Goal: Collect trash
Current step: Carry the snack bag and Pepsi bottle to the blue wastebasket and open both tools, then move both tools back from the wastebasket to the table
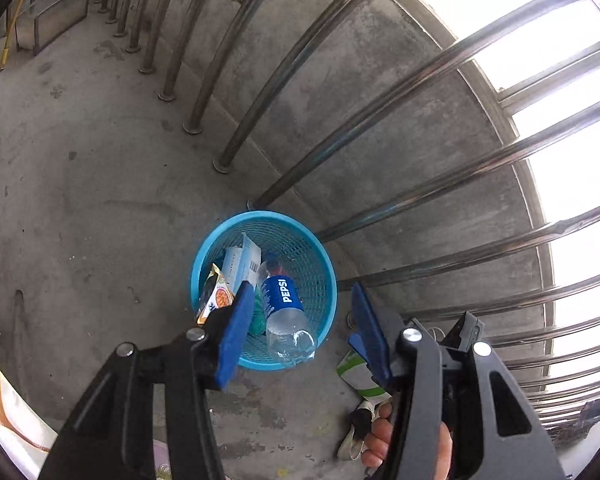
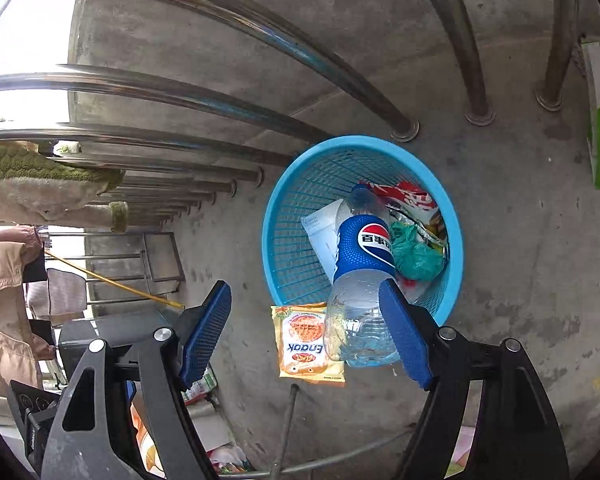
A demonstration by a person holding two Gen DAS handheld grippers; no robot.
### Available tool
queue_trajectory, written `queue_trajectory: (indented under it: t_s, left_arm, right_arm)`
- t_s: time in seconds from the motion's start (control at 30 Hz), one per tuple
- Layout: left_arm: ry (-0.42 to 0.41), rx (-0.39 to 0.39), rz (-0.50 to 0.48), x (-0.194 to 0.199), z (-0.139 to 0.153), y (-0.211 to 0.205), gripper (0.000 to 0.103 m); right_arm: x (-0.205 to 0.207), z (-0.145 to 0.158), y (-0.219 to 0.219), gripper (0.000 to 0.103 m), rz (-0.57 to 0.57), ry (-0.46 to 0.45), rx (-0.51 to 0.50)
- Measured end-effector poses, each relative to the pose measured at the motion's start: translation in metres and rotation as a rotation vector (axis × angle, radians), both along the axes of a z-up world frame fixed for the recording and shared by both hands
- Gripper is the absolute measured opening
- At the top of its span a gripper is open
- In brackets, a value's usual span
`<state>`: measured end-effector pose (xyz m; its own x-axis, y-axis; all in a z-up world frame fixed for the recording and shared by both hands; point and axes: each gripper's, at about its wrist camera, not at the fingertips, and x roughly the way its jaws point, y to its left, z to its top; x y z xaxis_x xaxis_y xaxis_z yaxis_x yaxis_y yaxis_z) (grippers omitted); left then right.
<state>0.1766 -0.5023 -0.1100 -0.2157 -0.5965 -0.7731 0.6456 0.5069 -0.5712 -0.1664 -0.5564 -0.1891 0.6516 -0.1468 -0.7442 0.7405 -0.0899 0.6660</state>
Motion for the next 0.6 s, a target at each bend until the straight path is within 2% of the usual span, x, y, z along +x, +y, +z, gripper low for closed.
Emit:
queue_trajectory:
  t_s: [0.13,0.3,0.33,0.37,0.4,0.47,0.6]
  left_arm:
    - [-0.024,-0.036,0.038,0.019,0.016,0.017,0.049]
    - [-0.088,-0.082,0.063,0.014,0.055,0.056,0.051]
    - [-0.104,-0.095,0.066,0.009,0.063,0.061,0.053]
    - [-0.121,-0.122,0.075,0.004,0.085,0.075,0.055]
    - [-0.127,-0.131,0.080,0.004,0.091,0.081,0.057]
    - [-0.183,-0.174,0.117,0.008,0.127,0.120,0.061]
    - [-0.308,-0.204,0.176,0.002,0.160,0.188,0.069]
  right_arm:
    - [0.003,0.001,0.003,0.073,0.034,0.022,-0.041]
    - [0.003,0.017,0.009,0.073,0.037,0.030,-0.112]
    - [0.005,0.025,0.012,0.073,0.050,0.035,-0.143]
    - [0.008,0.033,0.015,0.073,0.064,0.040,-0.173]
    - [0.012,0.041,0.020,0.073,0.081,0.047,-0.207]
    - [0.022,0.062,0.030,0.074,0.123,0.043,-0.283]
    - [0.062,0.122,0.063,0.074,0.285,-0.024,-0.484]
